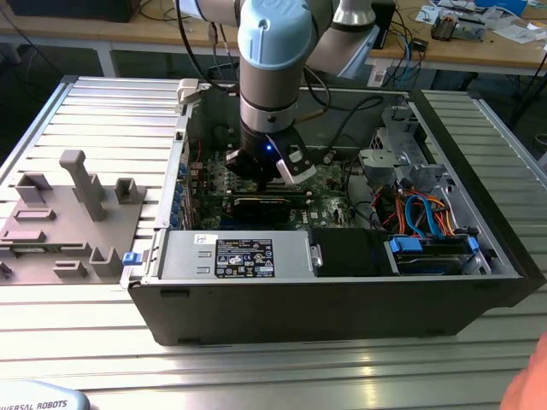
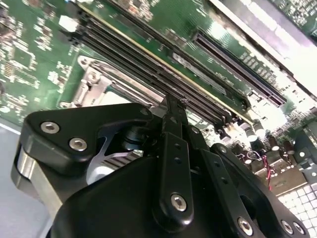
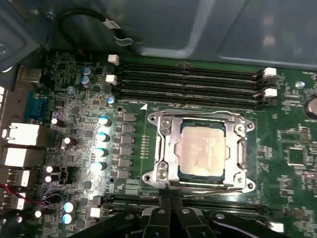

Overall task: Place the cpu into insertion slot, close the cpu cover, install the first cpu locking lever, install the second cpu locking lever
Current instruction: 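Install the second cpu locking lever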

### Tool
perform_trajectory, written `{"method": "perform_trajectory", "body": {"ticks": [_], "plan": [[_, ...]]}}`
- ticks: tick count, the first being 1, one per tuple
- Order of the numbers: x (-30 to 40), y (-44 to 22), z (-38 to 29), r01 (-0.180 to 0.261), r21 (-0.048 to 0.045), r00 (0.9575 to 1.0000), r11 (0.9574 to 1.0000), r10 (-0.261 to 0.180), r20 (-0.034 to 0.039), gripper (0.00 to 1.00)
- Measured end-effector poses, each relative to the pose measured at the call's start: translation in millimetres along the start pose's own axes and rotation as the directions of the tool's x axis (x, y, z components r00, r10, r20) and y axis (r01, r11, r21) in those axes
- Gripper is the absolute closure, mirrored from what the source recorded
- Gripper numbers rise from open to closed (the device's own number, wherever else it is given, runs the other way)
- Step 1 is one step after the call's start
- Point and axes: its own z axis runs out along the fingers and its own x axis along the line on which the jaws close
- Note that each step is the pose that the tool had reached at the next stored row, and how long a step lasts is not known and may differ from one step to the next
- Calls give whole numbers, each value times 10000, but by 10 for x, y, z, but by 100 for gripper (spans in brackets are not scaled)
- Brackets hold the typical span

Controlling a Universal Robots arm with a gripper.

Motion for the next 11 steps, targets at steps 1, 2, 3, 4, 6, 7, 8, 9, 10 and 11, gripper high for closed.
{"method": "perform_trajectory", "body": {"ticks": [1, 2, 3, 4, 6, 7, 8, 9, 10, 11], "plan": [[18, 8, 10, 11, -2, 10000, 10000, -11, -3, 89], [40, 22, 23, 36, -5, 10000, 10000, -36, -7, 89], [52, 29, 31, 51, -9, 10000, 10000, -51, -10, 89], [63, 37, 40, 67, -15, 10000, 10000, -67, -11, 89], [90, 49, 59, 102, -25, 9999, 9999, -102, -15, 89], [101, 53, 64, 112, -25, 9999, 9999, -112, -18, 89], [116, 59, 73, 126, -27, 9999, 9999, -126, -21, 89], [124, 65, 80, 138, -26, 9999, 9999, -138, -23, 89], [133, 72, 86, 153, -25, 9999, 9999, -153, -27, 89], [140, 76, 91, 165, -31, 9999, 9999, -165, -29, 89]]}}
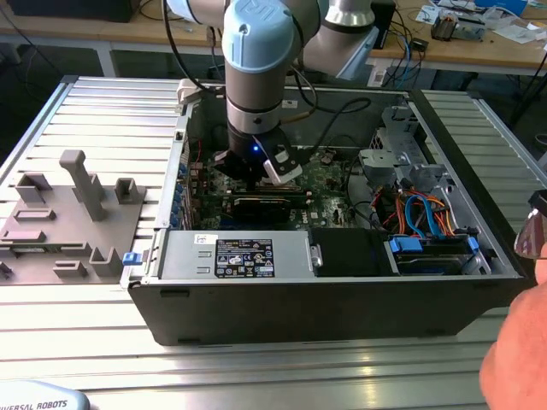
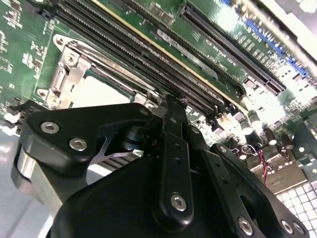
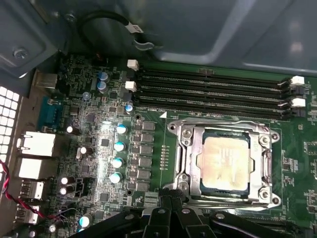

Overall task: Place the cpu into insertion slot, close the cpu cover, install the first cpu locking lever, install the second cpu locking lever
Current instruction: 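Install the second cpu locking lever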

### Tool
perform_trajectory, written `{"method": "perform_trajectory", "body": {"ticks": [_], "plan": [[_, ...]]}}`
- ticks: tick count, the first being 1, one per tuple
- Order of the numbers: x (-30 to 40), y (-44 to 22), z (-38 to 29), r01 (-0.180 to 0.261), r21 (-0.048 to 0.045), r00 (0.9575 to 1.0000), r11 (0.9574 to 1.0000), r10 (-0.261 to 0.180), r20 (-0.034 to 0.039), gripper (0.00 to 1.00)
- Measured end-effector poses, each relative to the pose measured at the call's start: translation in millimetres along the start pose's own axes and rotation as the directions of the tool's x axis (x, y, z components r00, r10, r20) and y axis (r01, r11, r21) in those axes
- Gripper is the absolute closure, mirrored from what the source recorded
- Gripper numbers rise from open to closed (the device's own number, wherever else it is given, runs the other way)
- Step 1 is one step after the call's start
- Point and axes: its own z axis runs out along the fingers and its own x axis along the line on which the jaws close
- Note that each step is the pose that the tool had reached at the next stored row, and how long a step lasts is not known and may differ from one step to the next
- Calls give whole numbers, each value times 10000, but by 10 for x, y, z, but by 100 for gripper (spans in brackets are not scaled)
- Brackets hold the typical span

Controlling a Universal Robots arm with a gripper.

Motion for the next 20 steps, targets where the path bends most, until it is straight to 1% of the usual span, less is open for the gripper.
{"method": "perform_trajectory", "body": {"ticks": [3, 5, 10, 12, 15, 17, 18, 20], "plan": [[10, 7, 12, 53, -43, 10000, 10000, -53, -6, 89], [12, 7, 22, 89, -89, 10000, 9999, -89, -5, 89], [13, 13, 41, 166, -97, 9999, 9998, -166, -20, 89], [11, 20, 13, 189, 17, 9998, 9998, -189, -32, 89], [1, 24, 5, 189, 48, 9998, 9998, -189, -37, 89], [-54, 34, 8, 188, 75, 9998, 9998, -187, -49, 89], [-100, 46, 11, 187, 94, 9998, 9998, -186, -61, 89], [-158, 67, 16, 185, 111, 9998, 9998, -184, -74, 89]]}}
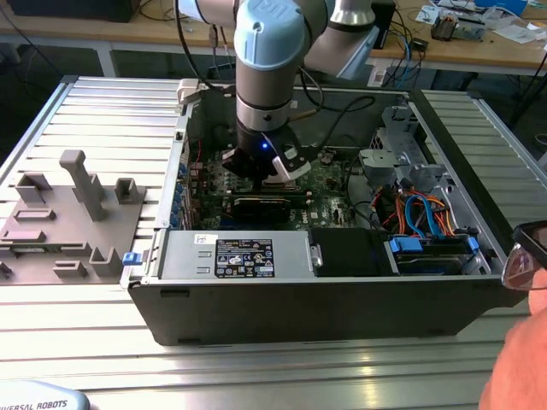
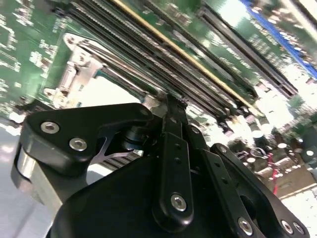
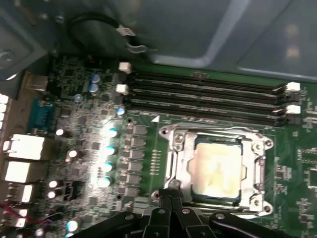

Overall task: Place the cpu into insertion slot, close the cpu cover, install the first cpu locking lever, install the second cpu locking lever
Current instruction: 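Install the second cpu locking lever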

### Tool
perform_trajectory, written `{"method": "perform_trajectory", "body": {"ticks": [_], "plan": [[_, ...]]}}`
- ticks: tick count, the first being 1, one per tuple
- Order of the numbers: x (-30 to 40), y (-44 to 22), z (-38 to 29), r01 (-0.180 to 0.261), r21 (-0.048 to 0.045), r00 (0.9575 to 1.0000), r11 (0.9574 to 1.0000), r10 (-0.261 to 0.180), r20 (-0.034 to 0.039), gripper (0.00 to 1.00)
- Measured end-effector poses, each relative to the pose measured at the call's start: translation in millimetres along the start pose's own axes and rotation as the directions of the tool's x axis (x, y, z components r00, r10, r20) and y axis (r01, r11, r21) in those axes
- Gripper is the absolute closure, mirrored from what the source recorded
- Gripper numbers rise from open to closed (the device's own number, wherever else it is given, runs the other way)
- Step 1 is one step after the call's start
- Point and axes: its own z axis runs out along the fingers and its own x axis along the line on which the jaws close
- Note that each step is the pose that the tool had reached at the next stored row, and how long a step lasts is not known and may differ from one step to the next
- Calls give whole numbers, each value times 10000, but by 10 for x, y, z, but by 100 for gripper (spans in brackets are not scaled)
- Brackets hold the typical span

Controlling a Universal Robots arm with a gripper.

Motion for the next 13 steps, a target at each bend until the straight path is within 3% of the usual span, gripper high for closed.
{"method": "perform_trajectory", "body": {"ticks": [2, 8, 13], "plan": [[-93, 30, 6, -3, 29, 10000, 10000, 3, -20, 89], [-234, 70, 5, -6, 43, 10000, 10000, 6, -34, 89], [-321, 129, 9, -12, 202, 10000, 9998, 14, -81, 89]]}}
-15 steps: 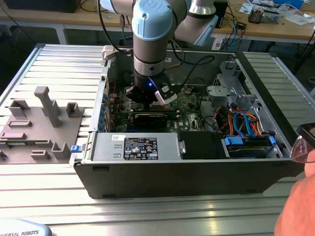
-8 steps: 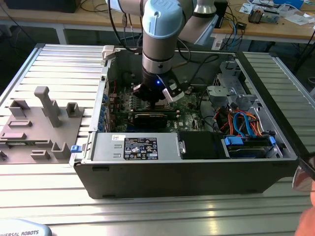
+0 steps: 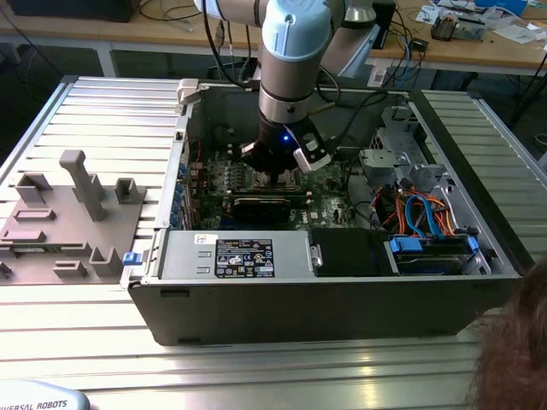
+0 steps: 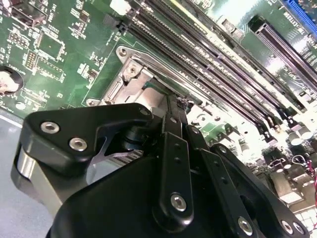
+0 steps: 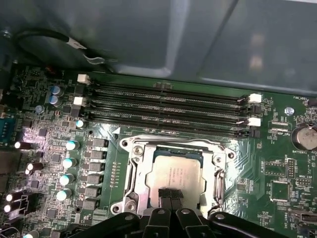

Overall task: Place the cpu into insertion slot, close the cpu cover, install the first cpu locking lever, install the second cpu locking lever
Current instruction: 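Install the second cpu locking lever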

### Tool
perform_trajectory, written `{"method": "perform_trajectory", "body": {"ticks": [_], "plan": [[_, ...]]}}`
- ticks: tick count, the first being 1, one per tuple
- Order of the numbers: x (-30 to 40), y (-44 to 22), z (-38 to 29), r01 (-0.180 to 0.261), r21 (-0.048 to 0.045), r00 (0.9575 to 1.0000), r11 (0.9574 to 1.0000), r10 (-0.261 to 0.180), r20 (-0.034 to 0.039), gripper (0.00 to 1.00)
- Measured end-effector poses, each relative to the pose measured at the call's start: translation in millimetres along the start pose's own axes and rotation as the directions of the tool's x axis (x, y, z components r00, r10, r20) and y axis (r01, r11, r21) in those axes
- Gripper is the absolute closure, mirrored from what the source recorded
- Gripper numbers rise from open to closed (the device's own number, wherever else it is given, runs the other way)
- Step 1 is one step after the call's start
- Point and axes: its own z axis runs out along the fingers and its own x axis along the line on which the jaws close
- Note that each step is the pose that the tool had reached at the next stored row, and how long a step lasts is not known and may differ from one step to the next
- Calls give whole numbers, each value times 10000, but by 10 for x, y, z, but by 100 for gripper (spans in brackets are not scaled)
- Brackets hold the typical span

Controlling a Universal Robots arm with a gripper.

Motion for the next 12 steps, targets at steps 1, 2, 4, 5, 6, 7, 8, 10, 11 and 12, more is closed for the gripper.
{"method": "perform_trajectory", "body": {"ticks": [1, 2, 4, 5, 6, 7, 8, 10, 11, 12], "plan": [[-2, 5, -1, 0, 32, 10000, 10000, 0, -3, 89], [-4, 13, -2, 0, 83, 10000, 10000, 0, -8, 89], [-9, 35, -2, 1, 139, 10000, 9999, 0, -16, 89], [-12, 47, -1, 0, 157, 10000, 9999, 0, -17, 89], [-17, 69, 1, 0, 196, 10000, 9998, 1, -22, 89], [-19, 84, 3, -1, 222, 10000, 9998, 1, -25, 89], [-22, 98, 5, -1, 248, 10000, 9997, 1, -27, 89], [-28, 136, 10, -1, 340, 10000, 9994, 2, -38, 89], [-28, 145, 11, -1, 356, 10000, 9994, 3, -40, 89], [-29, 155, 11, -2, 373, 10000, 9993, 3, -41, 89]]}}
